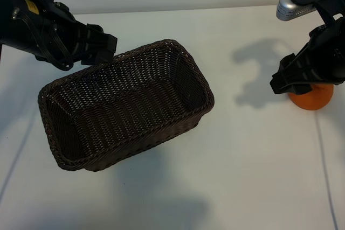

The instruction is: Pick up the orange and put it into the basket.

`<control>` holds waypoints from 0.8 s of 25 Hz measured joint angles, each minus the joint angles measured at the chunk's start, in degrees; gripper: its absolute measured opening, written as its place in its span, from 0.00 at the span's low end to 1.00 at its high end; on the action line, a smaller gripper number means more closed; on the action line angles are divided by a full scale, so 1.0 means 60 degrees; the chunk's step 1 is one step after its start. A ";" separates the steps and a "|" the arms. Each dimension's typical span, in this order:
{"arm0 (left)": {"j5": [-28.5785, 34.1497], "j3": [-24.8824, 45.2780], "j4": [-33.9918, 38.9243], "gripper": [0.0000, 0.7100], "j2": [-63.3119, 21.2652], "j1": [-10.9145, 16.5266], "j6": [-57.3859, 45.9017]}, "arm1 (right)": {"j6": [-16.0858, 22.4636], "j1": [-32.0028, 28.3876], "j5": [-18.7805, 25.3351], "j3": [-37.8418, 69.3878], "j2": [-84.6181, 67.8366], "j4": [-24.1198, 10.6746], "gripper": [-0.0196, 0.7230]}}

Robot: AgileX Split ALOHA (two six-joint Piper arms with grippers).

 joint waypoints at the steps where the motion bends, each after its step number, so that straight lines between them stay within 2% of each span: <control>1: 0.0000 0.0000 0.0000 0.81 0.0000 0.0000 0.0000 | 0.0000 0.0000 0.0000 0.0000 0.0000 0.0000 0.83; 20: 0.0112 0.0000 0.0000 0.81 0.0000 0.0000 0.0000 | 0.0000 0.0000 0.0000 0.0000 0.0000 0.0000 0.83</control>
